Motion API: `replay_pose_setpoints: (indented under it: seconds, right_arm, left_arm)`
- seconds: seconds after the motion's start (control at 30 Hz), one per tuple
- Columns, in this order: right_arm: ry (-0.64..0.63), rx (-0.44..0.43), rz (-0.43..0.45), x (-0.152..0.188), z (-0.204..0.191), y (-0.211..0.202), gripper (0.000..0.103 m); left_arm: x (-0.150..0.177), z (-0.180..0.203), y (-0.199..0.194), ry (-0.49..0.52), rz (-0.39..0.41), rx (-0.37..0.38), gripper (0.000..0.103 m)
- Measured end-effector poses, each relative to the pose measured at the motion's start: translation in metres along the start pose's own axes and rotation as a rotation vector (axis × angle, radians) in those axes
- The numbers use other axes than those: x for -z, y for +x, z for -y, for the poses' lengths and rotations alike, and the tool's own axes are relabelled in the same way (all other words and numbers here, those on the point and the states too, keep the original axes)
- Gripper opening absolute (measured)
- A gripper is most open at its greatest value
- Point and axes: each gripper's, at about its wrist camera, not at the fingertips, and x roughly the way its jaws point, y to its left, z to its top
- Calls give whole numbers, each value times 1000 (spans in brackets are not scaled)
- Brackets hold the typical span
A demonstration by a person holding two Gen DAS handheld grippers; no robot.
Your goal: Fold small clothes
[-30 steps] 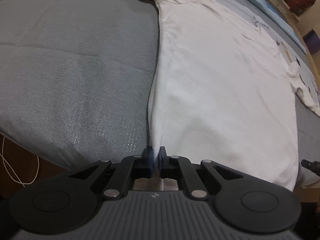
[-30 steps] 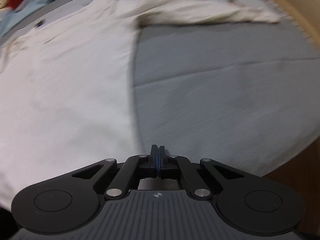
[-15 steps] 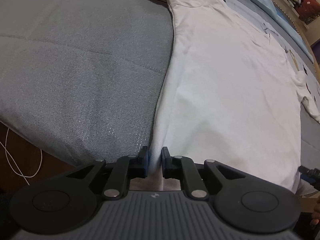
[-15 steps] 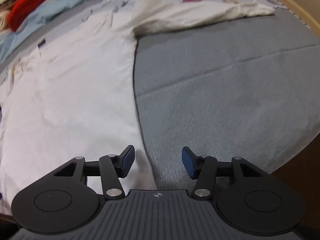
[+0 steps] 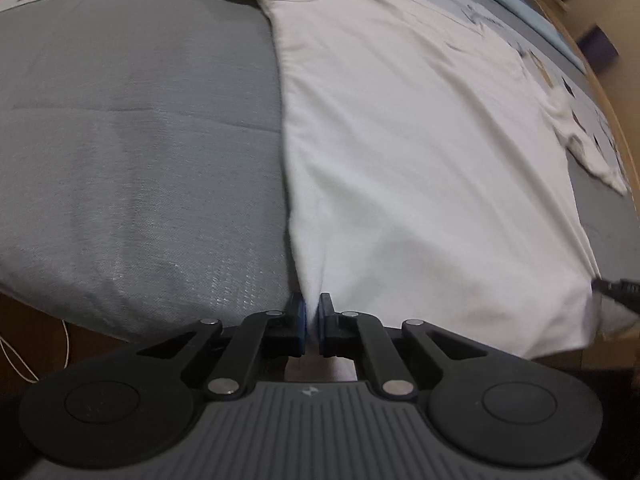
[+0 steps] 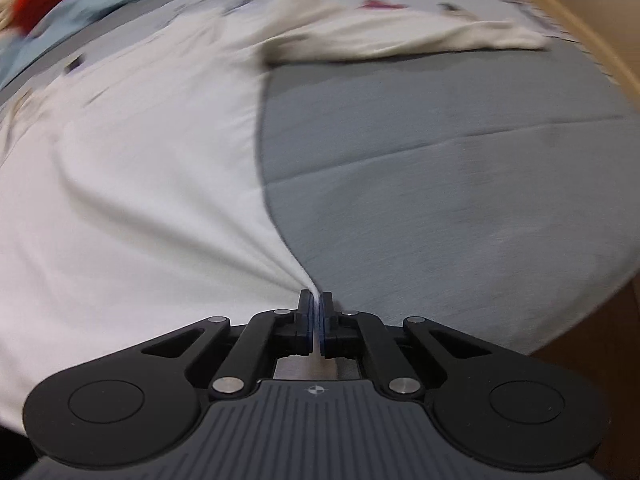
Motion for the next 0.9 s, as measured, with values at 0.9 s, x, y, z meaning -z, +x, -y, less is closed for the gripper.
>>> replay_pose_setpoints:
  seconds: [0.9]
  right_arm:
    - [-119, -12, 59, 10, -33, -16, 38]
  left_arm:
    - [-6, 26, -5, 106, 121, 35, 23]
